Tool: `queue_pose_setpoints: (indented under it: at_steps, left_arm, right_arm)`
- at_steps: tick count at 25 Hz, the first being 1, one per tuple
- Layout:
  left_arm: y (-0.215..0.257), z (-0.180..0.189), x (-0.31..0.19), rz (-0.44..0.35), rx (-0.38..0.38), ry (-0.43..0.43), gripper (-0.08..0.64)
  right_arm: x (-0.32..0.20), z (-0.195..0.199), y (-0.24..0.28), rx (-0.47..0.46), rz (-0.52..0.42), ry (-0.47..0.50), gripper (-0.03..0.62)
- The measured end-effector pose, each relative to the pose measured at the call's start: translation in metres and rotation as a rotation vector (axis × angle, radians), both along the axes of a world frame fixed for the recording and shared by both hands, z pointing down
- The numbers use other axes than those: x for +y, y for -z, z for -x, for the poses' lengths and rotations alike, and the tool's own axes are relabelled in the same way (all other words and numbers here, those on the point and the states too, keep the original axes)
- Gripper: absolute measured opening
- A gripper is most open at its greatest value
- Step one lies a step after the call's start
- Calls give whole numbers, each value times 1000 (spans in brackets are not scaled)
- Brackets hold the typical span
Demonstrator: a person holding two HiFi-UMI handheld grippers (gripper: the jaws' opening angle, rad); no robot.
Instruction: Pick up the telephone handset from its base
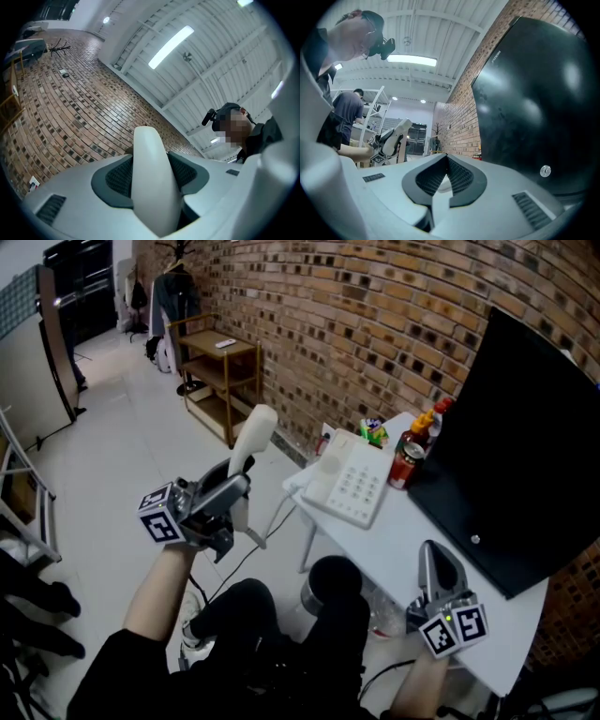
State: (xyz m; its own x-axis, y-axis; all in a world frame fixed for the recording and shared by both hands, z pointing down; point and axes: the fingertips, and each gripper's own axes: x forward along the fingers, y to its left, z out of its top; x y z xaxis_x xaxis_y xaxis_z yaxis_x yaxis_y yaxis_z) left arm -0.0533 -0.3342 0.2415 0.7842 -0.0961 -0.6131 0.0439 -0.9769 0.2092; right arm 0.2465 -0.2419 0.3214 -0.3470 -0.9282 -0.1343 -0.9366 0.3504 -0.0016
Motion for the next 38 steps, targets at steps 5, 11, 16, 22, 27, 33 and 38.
queue_pose_setpoints:
  at_steps: [5, 11, 16, 22, 27, 33, 38]
  left_arm:
    - [-1, -3, 5, -4, -3, -16, 233]
    - [-2, -5, 8, -3, 1, -34, 233]
    - [-6, -6, 9, 6, 5, -39, 233]
    - [-8, -4, 12, 25, 32, -47, 233]
    - [-4, -3, 10, 28, 47, -49, 233]
    - [-5, -3, 8, 41, 43, -45, 233]
    - [-4, -6, 9, 31, 35, -45, 233]
  right_arm:
    - [-1, 3, 2, 3, -5, 3, 9]
    - [-1, 2, -1, 10, 0, -4, 9]
    - [-1, -1, -1, 15, 4, -6, 9]
    - [4, -1, 0, 14, 3, -11, 9]
    - [3, -4, 1, 9, 10, -13, 9]
    - [2, -4, 0, 20, 28, -15, 9]
    - [0, -4, -1, 17, 25, -9, 9]
